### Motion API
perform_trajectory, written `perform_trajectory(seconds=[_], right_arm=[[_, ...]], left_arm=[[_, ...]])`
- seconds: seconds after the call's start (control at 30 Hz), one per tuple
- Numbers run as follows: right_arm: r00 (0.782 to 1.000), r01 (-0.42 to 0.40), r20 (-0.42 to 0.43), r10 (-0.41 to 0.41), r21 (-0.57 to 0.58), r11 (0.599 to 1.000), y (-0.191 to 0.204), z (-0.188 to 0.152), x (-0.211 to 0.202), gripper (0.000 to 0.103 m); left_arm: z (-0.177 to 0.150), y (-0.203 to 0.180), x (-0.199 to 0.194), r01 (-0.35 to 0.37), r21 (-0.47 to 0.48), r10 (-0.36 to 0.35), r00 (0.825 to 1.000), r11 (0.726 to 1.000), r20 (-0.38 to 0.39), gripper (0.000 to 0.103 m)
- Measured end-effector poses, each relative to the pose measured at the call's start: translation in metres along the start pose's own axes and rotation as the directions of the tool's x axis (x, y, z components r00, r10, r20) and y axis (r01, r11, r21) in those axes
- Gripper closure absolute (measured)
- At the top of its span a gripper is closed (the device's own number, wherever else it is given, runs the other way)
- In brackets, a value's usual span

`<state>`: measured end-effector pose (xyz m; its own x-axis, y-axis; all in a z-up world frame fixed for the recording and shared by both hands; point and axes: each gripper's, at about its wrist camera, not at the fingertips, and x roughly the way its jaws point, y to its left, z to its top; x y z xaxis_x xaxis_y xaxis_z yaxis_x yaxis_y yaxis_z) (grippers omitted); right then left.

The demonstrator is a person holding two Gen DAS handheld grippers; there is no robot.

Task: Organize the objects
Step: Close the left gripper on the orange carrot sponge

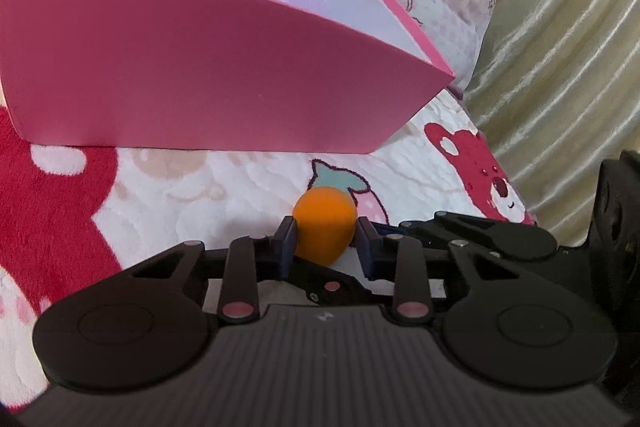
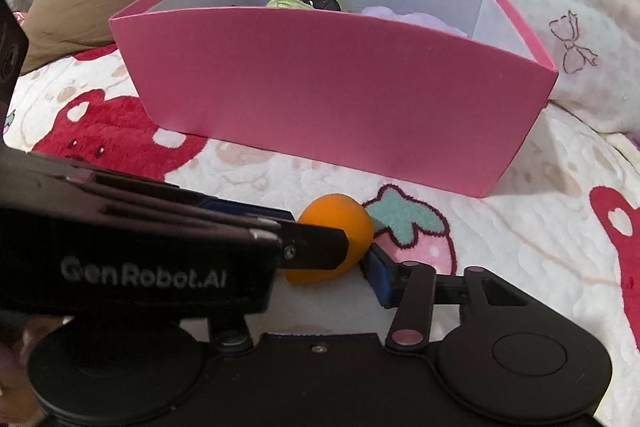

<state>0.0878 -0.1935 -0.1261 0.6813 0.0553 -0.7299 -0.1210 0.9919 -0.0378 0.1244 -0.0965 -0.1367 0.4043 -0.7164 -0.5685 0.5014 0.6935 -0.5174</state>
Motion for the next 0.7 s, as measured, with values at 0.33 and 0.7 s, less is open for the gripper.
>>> perform_trajectory(seconds=[0.33,0.7], right_arm=[[1.0,-0.007,0.002,0.007,0.04,0.999,0.003,-0.006,-0.01,0.06],[1.0,-0.025,-0.008,0.026,0.096,0.995,-0.007,0.0,0.003,0.056]], left_arm=[[-0.005,-0.009,-0.006,-0.048,0.046,0.048,0.999,0.998,0.002,0.073],[0.005,0.016,0.003,-0.042,-0.042,0.043,0.999,0.998,0.013,0.07]])
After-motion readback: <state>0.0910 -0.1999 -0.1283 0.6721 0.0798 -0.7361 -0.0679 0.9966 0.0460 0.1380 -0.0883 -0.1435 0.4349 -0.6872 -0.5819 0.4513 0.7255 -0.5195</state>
